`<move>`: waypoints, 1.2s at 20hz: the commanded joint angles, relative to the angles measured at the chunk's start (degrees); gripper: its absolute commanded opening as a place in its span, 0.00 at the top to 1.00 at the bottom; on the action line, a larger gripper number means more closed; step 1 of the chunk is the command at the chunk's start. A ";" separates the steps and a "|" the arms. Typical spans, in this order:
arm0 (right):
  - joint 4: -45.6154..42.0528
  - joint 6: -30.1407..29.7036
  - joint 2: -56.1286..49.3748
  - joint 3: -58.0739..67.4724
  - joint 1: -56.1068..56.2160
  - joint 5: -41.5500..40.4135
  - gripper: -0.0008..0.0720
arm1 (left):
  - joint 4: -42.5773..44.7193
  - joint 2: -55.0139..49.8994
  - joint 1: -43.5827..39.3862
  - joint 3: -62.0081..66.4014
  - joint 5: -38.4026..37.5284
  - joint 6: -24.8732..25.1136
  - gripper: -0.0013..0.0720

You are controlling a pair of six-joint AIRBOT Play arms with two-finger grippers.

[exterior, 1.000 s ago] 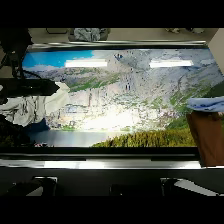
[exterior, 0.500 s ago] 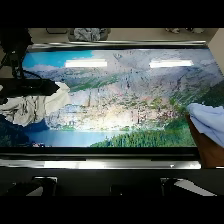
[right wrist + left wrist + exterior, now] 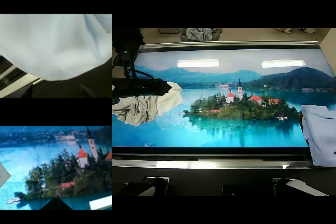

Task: Fold the shirts.

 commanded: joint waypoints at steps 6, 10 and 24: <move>16.00 -14.27 3.17 29.24 14.78 -28.92 0.03 | 13.66 -3.37 -0.07 14.38 2.80 -3.15 0.95; 10.19 -4.55 2.36 30.99 42.71 -23.26 0.03 | 25.24 -13.38 -0.37 18.84 -8.55 -8.31 0.88; 3.23 -1.57 -4.59 10.67 67.63 -7.26 0.03 | 22.71 -7.26 -6.43 -9.03 -9.60 -13.31 0.07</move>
